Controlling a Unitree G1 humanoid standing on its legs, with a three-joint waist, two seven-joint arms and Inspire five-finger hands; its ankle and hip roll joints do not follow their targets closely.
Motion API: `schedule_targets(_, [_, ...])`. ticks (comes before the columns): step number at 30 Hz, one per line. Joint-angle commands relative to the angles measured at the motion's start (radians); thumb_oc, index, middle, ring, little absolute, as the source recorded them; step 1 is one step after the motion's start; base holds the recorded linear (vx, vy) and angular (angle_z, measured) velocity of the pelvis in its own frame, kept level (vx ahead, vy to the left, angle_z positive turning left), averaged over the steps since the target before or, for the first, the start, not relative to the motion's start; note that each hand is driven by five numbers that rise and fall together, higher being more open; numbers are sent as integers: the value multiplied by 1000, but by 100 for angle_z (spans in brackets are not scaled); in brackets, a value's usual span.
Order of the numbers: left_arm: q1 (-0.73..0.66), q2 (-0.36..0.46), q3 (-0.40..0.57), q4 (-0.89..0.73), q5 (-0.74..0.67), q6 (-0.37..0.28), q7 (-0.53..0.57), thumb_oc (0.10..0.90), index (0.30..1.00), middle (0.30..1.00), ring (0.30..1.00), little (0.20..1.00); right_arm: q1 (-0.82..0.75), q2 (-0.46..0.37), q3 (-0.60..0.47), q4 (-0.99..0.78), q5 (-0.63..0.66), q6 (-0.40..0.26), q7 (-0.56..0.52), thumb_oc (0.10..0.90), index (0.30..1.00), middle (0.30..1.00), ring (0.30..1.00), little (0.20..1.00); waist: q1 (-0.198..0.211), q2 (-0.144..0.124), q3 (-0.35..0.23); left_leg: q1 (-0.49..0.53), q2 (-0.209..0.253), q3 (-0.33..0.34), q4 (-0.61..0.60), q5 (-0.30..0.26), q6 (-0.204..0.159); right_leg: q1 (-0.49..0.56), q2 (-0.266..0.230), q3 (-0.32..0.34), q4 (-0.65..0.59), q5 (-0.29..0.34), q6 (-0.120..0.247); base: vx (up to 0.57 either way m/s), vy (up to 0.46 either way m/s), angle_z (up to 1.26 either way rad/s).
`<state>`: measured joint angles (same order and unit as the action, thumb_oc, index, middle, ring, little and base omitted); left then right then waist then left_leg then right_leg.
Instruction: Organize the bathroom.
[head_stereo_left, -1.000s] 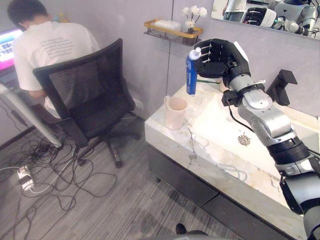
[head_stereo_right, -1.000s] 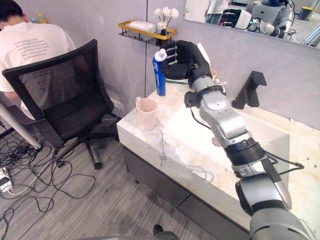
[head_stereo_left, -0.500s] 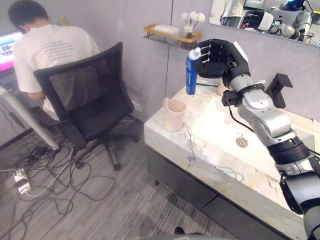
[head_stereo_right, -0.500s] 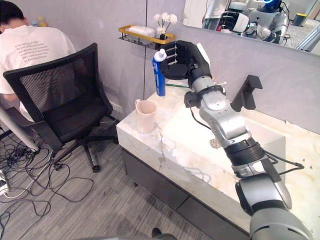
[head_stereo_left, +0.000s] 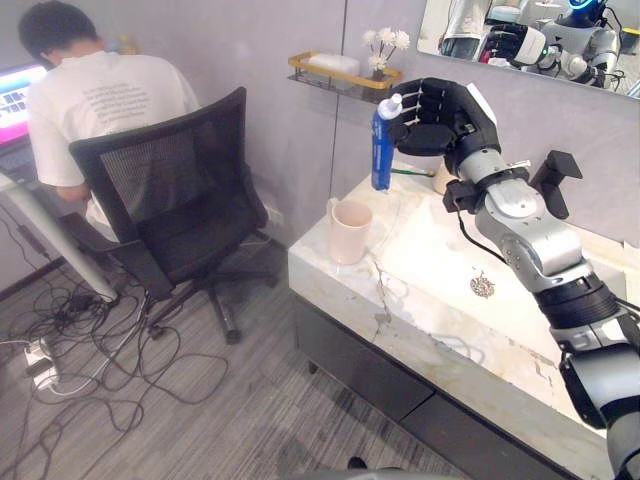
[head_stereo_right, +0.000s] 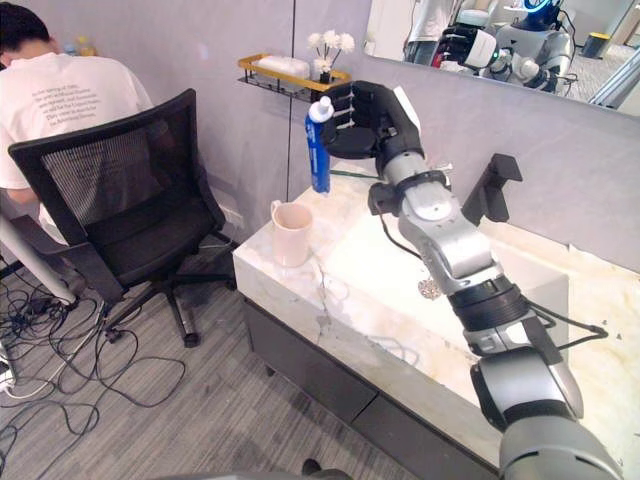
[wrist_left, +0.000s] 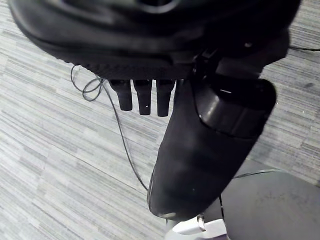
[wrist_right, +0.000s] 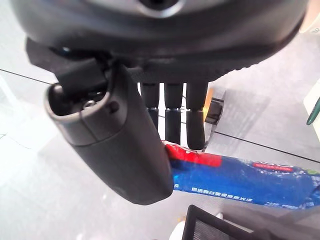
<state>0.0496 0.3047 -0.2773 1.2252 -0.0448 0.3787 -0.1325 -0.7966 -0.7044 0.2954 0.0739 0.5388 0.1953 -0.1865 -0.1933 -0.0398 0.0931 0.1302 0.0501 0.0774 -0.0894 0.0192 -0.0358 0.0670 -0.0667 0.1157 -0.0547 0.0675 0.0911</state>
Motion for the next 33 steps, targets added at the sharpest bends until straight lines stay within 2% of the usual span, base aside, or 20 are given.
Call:
schedule_targets(1, [12,-1,-32,39,-47,8,-14,800,900,900,900,900,-167,13,-124,-6,23,-131,-51,400,300,300,300,300,48,-5,-90,17,6,85,114,-141,46,-156,-20,87,101,14,85,-11,45,-1])
schedule_targets(8, [5,-5,-34,44,-51,9,-18,800,900,900,900,900,-161,21,-130,10,32,-131,-55,400,300,300,300,300,48,-11,-86,13,7,88,123,-146,50,-156,-24,86,102,15,86,-10,39,0])
schedule_targets(12, [-1,-20,-48,25,-65,39,-1,800,900,900,900,900,-195,22,-116,31,46,-112,-75,400,300,300,300,300,53,-11,-85,12,7,97,129,-145,50,-156,-26,82,109,15,89,-2,36,-1])
schedule_targets(19, [3,-61,-63,19,-82,40,70,800,900,900,900,900,-193,16,-133,47,79,-105,-92,400,300,300,300,300,58,-33,-86,3,13,107,139,-152,50,-165,-25,70,114,18,93,-5,-1,0])
schedule_targets(23, [0,-79,-73,23,-100,35,96,800,900,900,900,900,-165,31,-138,50,110,-117,-87,400,300,300,300,300,52,-43,-86,-2,17,119,145,-156,51,-165,-23,75,113,16,92,-32,8,-4])
schedule_targets(33, [-18,-98,-89,30,-124,35,119,800,900,900,900,900,-119,106,-136,46,176,-98,-81,400,300,300,300,300,40,-51,-75,0,20,139,161,-166,57,-170,-24,81,123,16,93,-22,18,-5])
